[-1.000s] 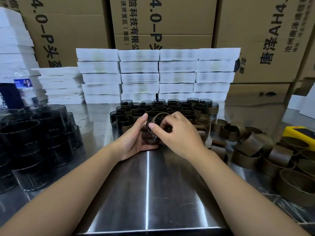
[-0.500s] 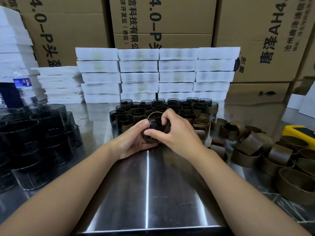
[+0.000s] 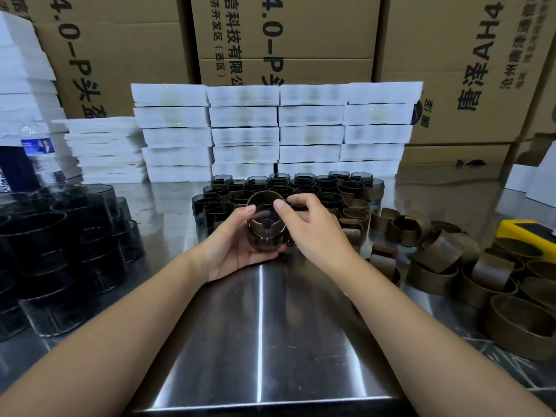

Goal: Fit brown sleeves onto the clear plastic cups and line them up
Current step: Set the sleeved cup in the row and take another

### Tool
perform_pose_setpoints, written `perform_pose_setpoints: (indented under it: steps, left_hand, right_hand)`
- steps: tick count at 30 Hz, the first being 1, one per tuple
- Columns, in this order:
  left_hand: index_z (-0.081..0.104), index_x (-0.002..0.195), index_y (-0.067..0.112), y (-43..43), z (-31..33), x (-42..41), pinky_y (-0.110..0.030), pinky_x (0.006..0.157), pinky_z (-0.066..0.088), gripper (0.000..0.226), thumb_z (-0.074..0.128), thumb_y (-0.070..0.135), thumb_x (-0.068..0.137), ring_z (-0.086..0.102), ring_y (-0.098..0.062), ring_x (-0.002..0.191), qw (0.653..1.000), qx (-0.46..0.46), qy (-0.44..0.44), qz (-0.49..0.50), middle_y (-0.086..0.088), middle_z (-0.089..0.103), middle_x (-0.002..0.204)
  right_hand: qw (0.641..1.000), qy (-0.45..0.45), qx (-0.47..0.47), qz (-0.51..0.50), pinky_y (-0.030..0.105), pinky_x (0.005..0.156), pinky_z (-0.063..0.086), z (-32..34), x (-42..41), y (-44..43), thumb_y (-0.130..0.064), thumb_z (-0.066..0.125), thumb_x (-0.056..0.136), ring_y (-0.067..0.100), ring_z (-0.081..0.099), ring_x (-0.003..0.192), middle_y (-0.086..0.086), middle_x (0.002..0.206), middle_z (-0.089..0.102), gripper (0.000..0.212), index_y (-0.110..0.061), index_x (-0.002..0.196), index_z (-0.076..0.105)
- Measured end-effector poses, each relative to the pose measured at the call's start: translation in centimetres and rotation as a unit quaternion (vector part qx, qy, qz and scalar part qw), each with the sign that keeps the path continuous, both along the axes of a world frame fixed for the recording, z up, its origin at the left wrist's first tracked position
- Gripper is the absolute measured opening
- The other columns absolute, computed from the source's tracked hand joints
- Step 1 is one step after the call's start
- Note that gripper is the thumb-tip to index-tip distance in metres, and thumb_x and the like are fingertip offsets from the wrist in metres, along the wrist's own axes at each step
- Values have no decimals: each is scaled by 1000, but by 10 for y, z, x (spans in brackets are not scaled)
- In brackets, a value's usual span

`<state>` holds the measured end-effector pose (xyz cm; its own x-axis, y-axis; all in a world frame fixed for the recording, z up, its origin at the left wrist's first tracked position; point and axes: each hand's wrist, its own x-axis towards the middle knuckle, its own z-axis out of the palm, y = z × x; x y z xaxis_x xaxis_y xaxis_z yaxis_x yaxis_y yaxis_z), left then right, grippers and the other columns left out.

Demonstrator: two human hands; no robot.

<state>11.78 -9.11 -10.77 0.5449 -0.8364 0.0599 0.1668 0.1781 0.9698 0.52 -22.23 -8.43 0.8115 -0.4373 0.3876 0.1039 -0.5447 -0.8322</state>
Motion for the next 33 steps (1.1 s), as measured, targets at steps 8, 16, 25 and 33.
perform_pose_setpoints:
  steps: [8, 16, 25, 33]
  left_hand:
    - [62, 124, 12, 2, 0, -1, -41, 95, 52, 85, 83, 53, 53, 65, -38, 104, 1000, -7, 1, -14, -18, 65, 120]
    - [68, 112, 12, 2, 2, -3, -44, 101, 45, 79, 87, 48, 44, 62, -40, 108, 999, -12, 17, -36, -18, 65, 119]
    - [67, 113, 14, -1, -4, 1, -40, 93, 53, 55, 63, 36, 62, 67, -34, 104, 1000, 2, -20, -19, -15, 71, 109]
    - [68, 112, 17, -2, -5, 4, -44, 86, 56, 56, 67, 28, 57, 69, -32, 96, 999, 2, -38, 13, -18, 69, 109]
  right_hand:
    - [996, 4, 85, 30, 9, 52, 46, 2, 3, -2, -54, 66, 79, -4, 65, 59, -13, 90, 68, 47, -24, 114, 57]
    - [998, 24, 60, 15, 7, 51, 42, -1, 4, -3, -58, 65, 76, -7, 63, 60, -8, 102, 67, 48, -27, 112, 58]
    - [997, 28, 45, 50, 45, 80, 57, 0, 6, -9, -34, 55, 90, 24, 69, 84, 4, 86, 72, 9, -31, 96, 60]
    - [997, 26, 37, 65, 41, 82, 57, -2, 6, -10, -19, 46, 97, 18, 68, 88, 0, 92, 66, 21, -36, 90, 58]
